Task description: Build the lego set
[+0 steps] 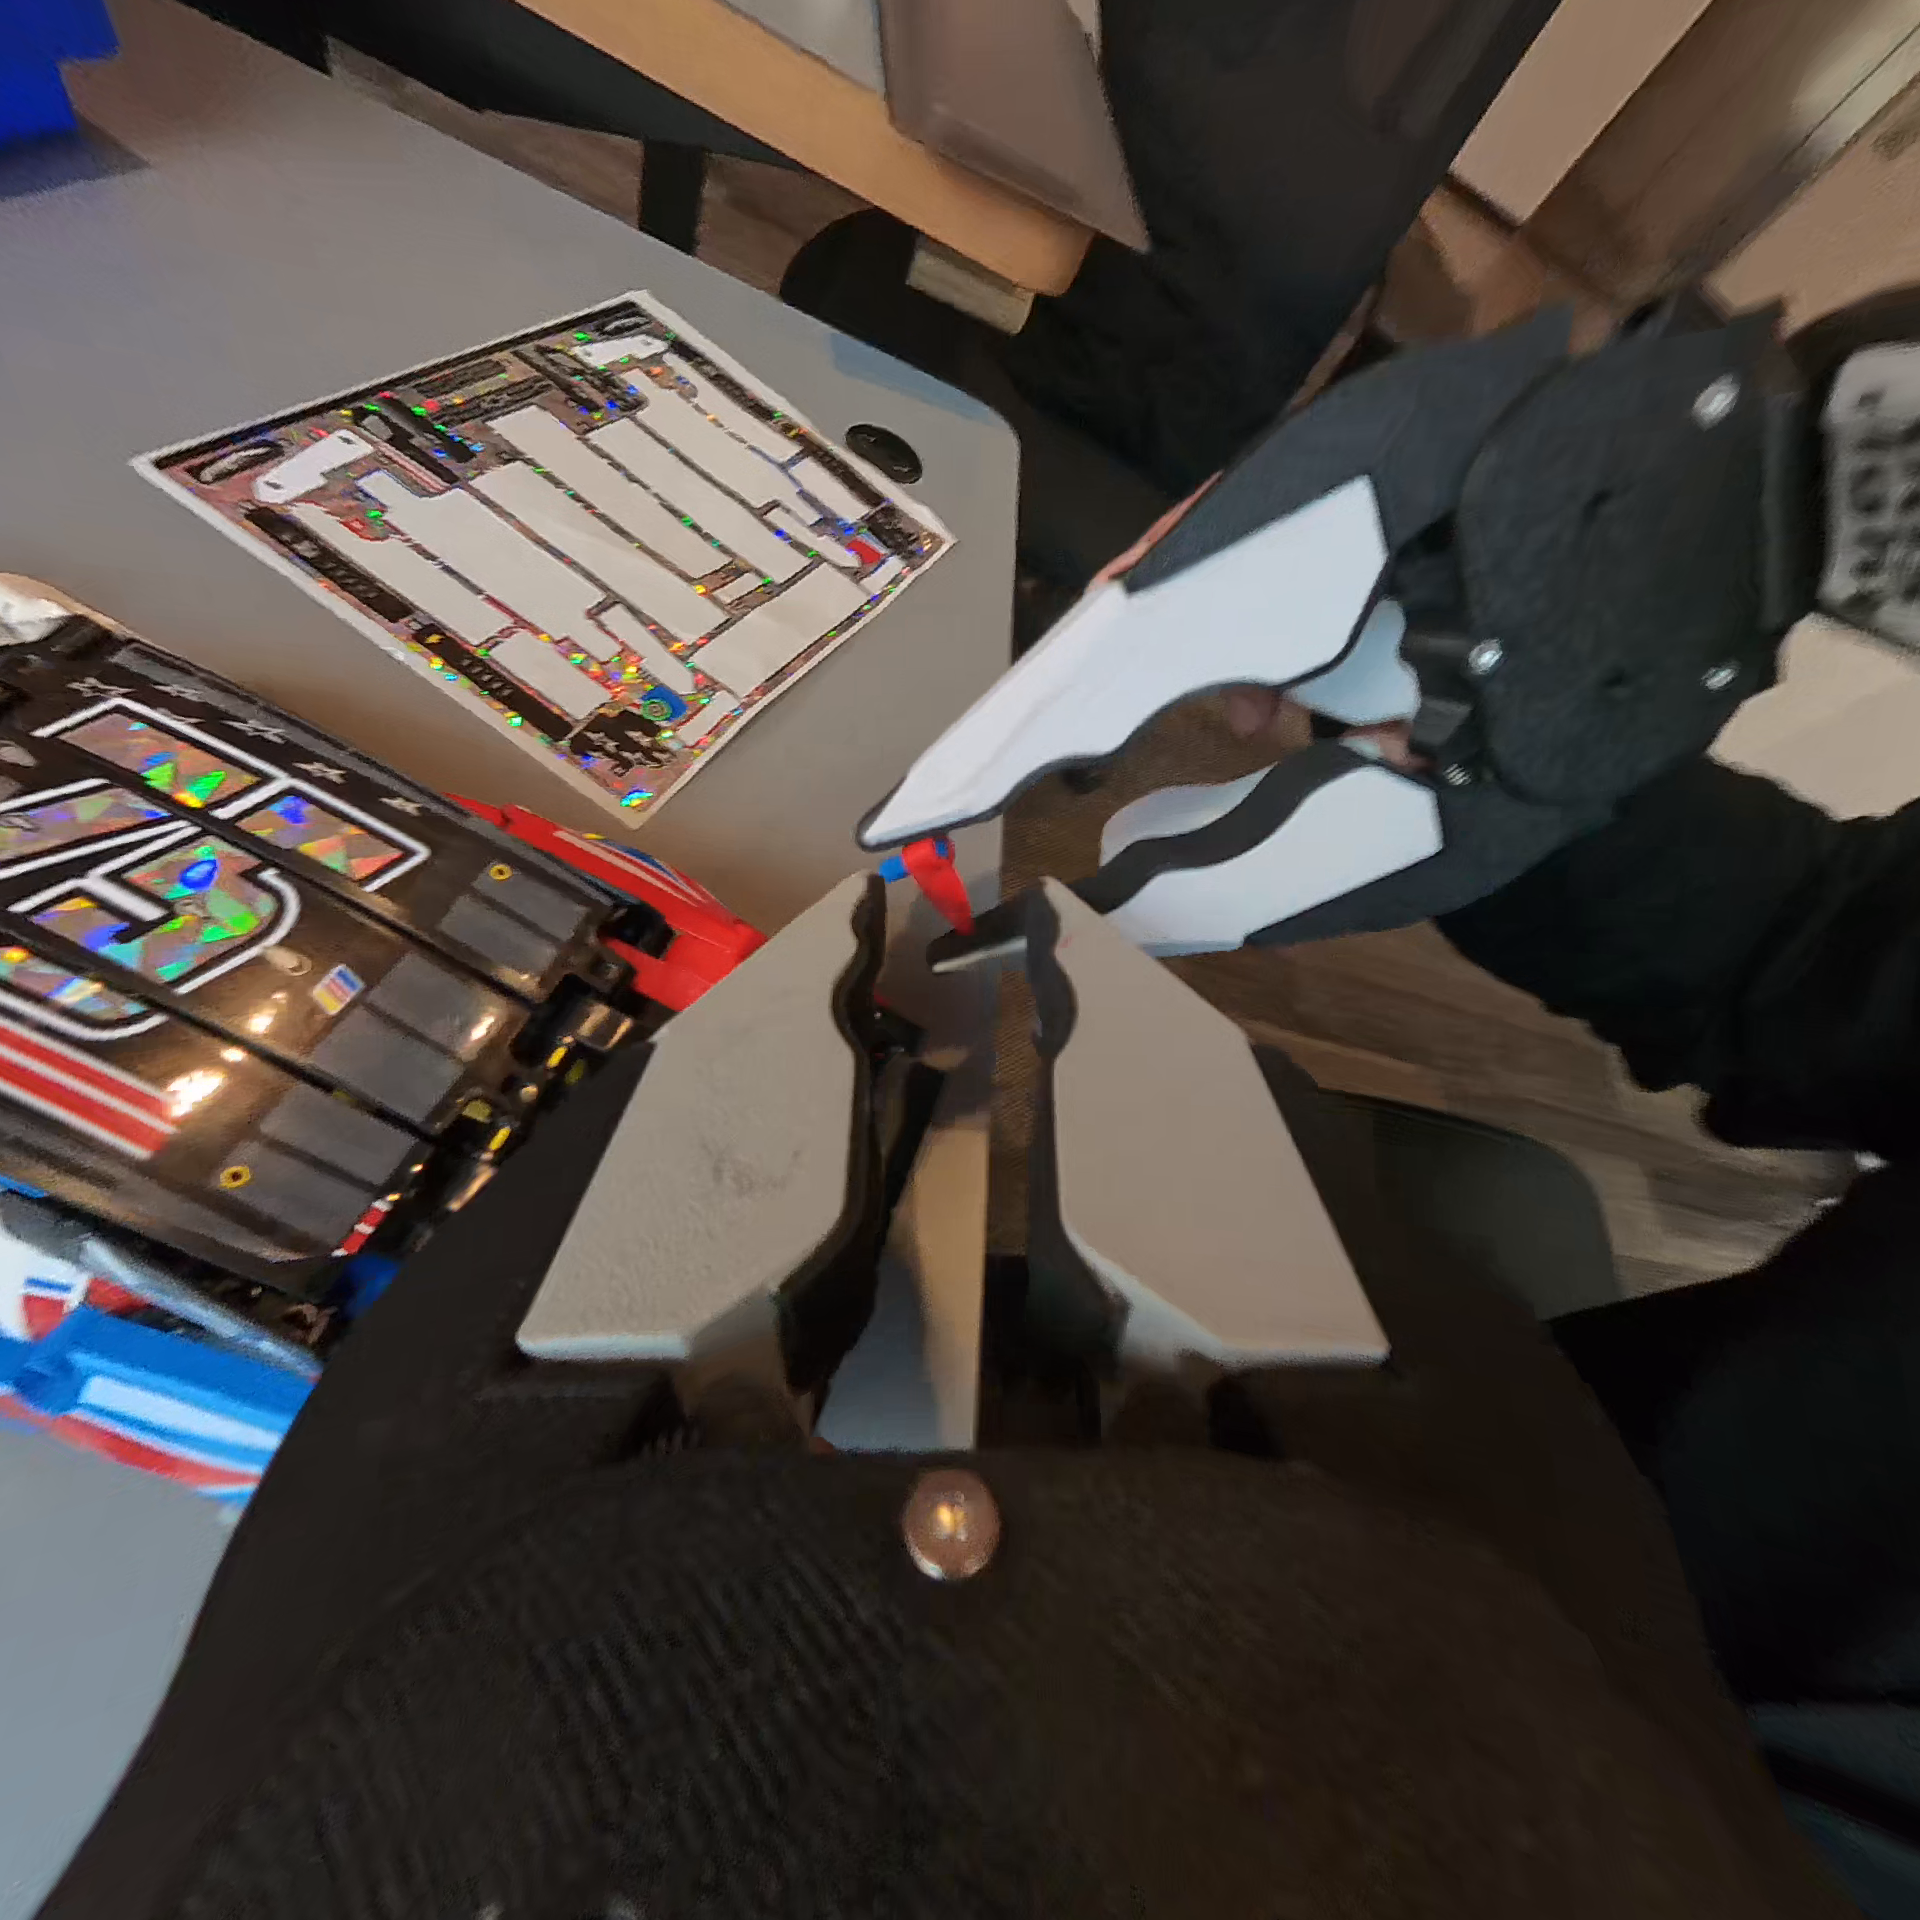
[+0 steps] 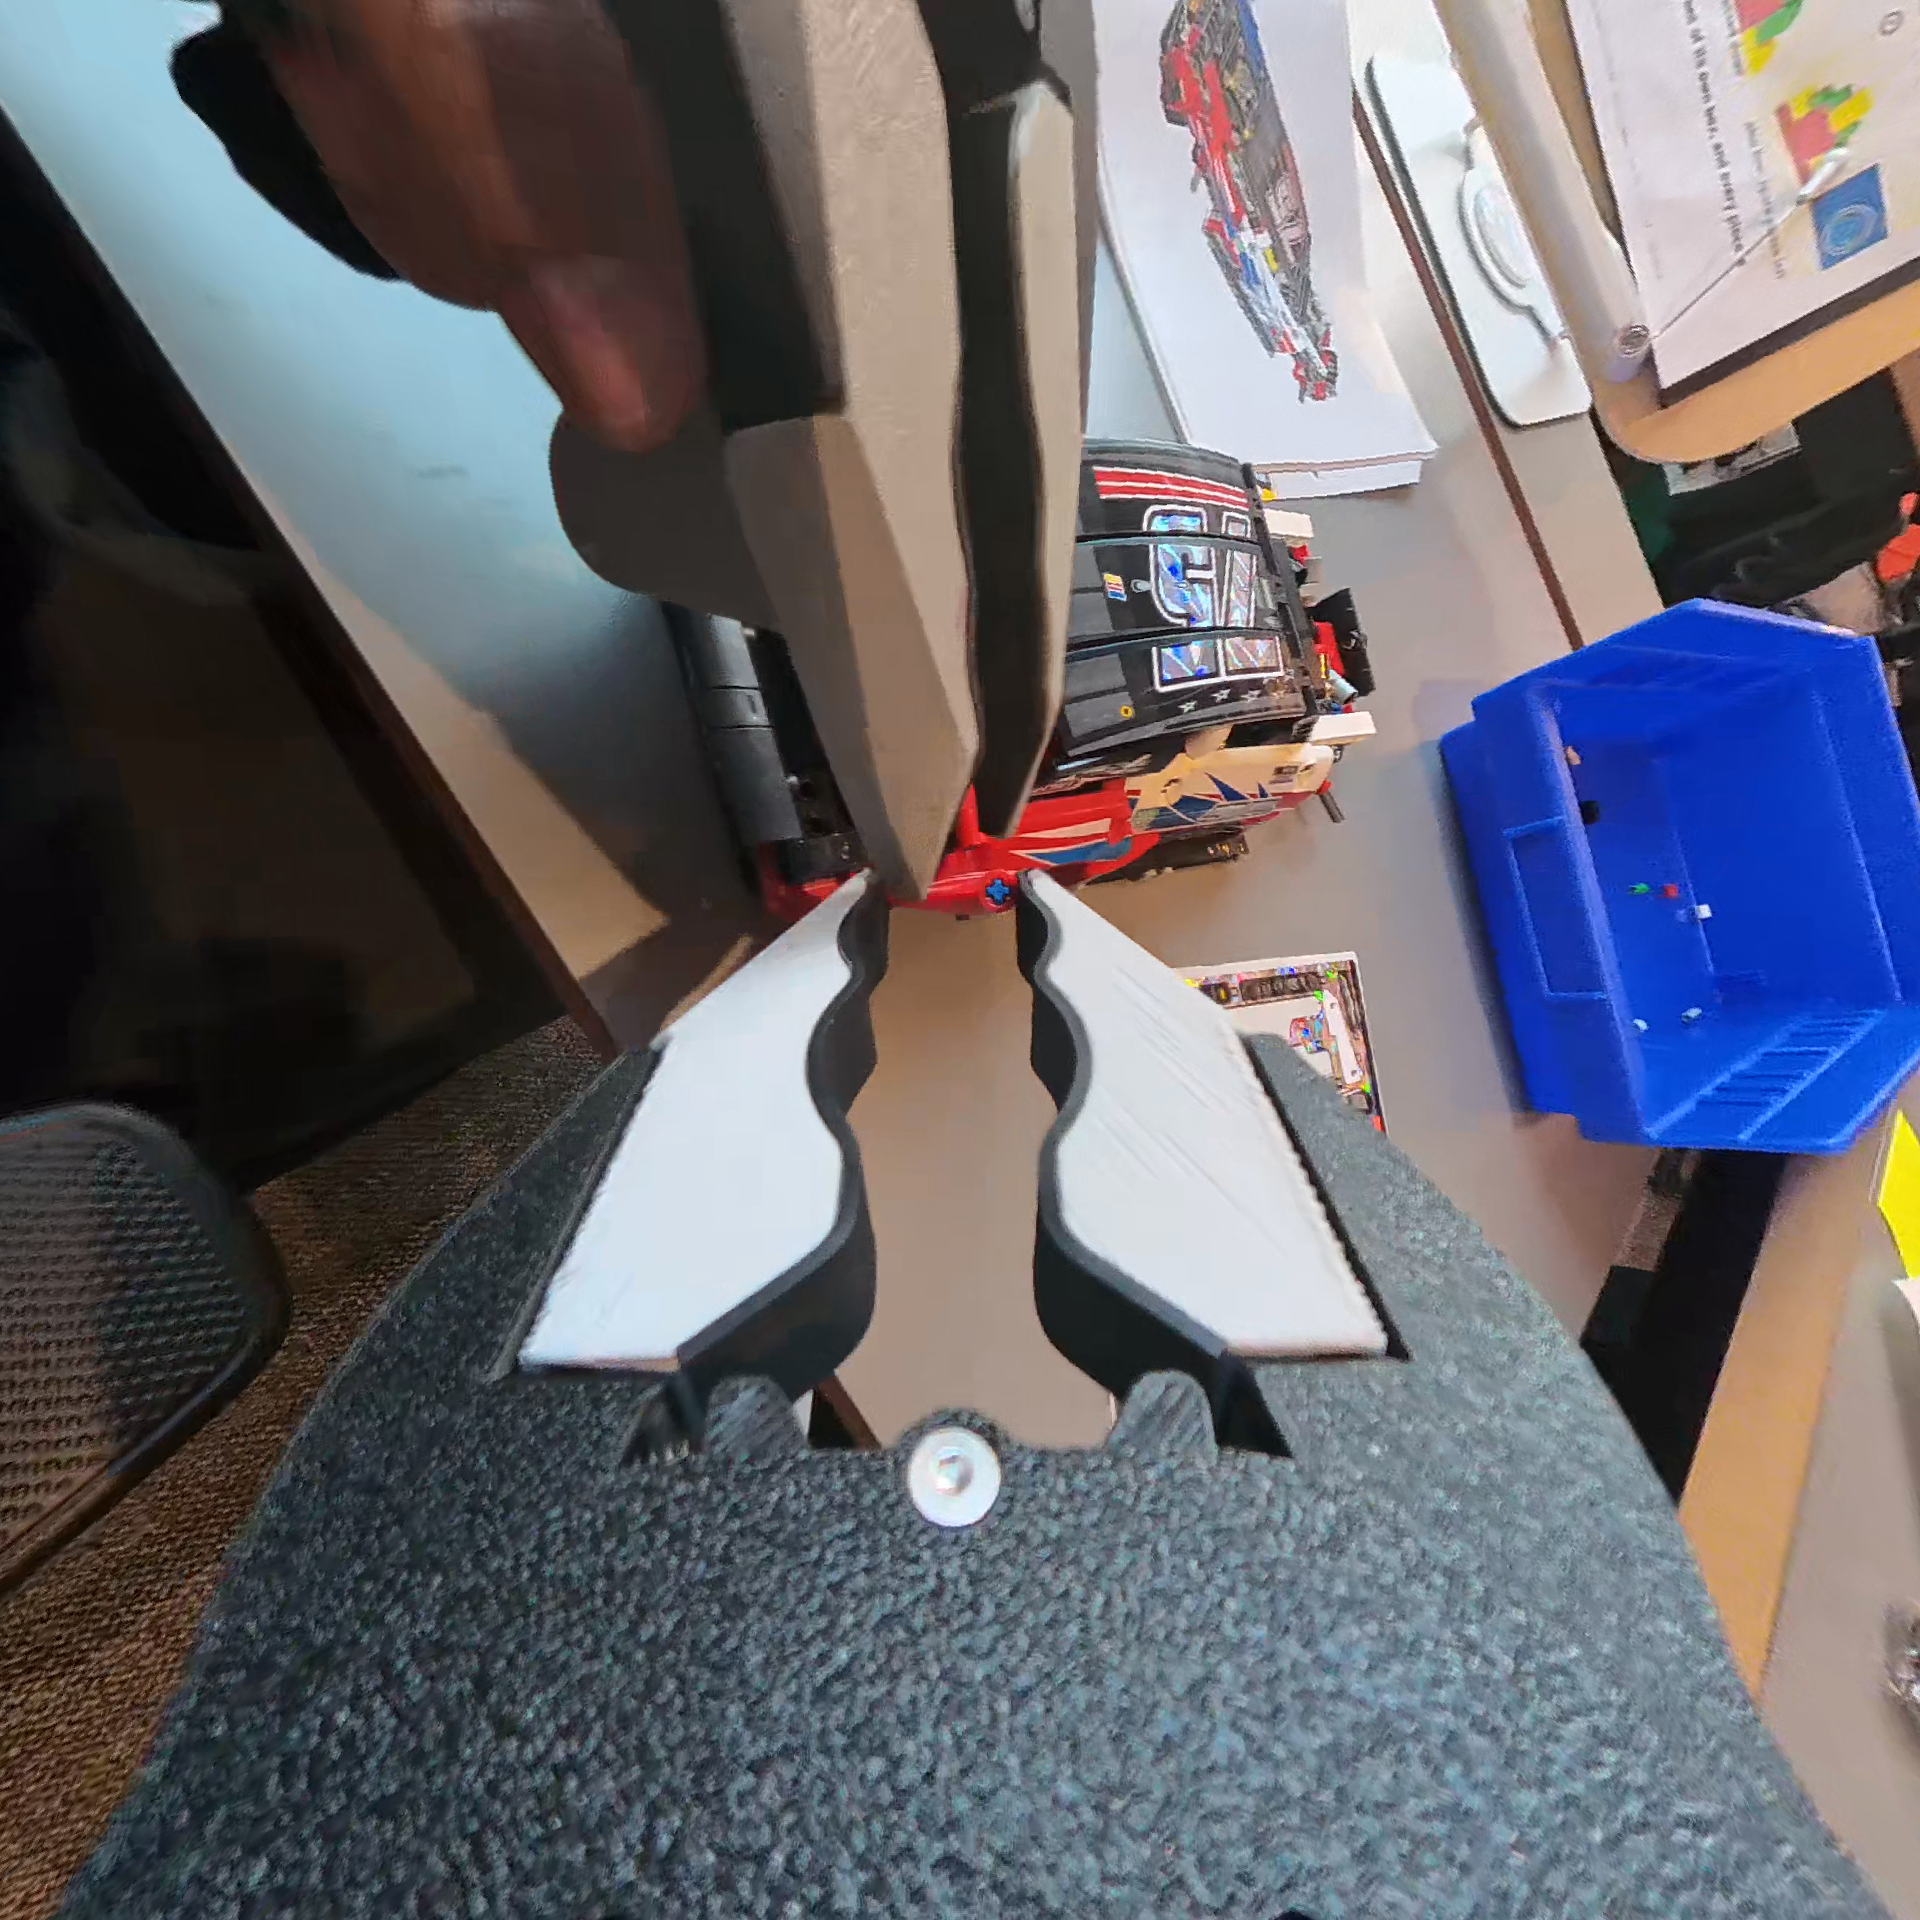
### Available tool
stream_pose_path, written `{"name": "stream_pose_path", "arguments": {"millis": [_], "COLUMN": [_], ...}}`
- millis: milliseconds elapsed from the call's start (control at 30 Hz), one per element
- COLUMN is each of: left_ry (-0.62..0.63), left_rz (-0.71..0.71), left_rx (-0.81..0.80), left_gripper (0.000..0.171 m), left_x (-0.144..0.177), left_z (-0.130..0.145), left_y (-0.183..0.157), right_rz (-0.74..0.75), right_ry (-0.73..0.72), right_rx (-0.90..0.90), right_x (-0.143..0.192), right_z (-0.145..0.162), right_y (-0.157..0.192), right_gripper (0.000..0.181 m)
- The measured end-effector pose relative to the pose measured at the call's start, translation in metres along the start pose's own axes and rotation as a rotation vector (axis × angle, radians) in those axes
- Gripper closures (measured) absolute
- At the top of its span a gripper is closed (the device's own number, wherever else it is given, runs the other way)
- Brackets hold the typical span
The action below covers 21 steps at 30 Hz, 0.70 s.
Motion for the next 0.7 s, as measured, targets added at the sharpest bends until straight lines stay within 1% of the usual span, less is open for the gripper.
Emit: {"name": "stream_pose_path", "arguments": {"millis": [67, 167, 267, 300, 400, 467, 533, 600, 633, 700], "left_ry": [-0.026, 0.012, 0.001, 0.010, 0.011, 0.023, 0.029, 0.030, 0.031, 0.026], "left_rz": [0.023, -0.005, 0.001, 0.000, -0.005, -0.032, -0.046, -0.037, -0.048, -0.084], "left_rx": [0.026, -0.003, -0.003, -0.010, -0.033, -0.075, -0.102, -0.098, -0.097, -0.105], "left_gripper": [0.148, 0.150, 0.153, 0.157, 0.162, 0.167, 0.167, 0.167, 0.167, 0.167], "left_x": [0.002, -0.002, -0.003, -0.003, -0.001, -0.001, 0.001, 0.006, 0.010, 0.024], "left_z": [-0.004, -0.002, -0.003, -0.003, -0.003, -0.001, 0.002, 0.005, 0.006, 0.009], "left_y": [-0.001, 0.000, -0.002, -0.001, -0.001, 0.001, 0.002, 0.003, 0.005, 0.011], "right_rz": [0.016, 0.053, 0.103, 0.119, 0.172, 0.196, 0.213, 0.197, 0.166, 0.042], "right_ry": [0.005, -0.031, -0.043, -0.049, -0.062, -0.068, -0.080, -0.112, -0.135, -0.186], "right_rx": [0.004, -0.030, -0.067, -0.071, -0.100, -0.109, -0.099, -0.079, -0.085, -0.148], "right_x": [-0.001, 0.001, 0.001, 0.002, 0.001, -0.001, -0.004, -0.003, 0.000, 0.004], "right_z": [0.000, -0.005, -0.009, -0.011, -0.013, -0.014, -0.015, -0.016, -0.016, -0.008], "right_y": [0.002, 0.001, 0.000, 0.002, 0.004, 0.007, 0.010, 0.013, 0.014, 0.016], "right_gripper": [0.158, 0.158, 0.158, 0.158, 0.158, 0.158, 0.158, 0.158, 0.159, 0.159]}}
Point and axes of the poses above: each gripper's, where its closed fingertips meet, x back along the fingers, z out of its underside, y = z × x across the jaws, the point moved 6 cm from there along x, back along the fingers, and after that the axes turned 5 degrees about -x, right-handed, at the moved point
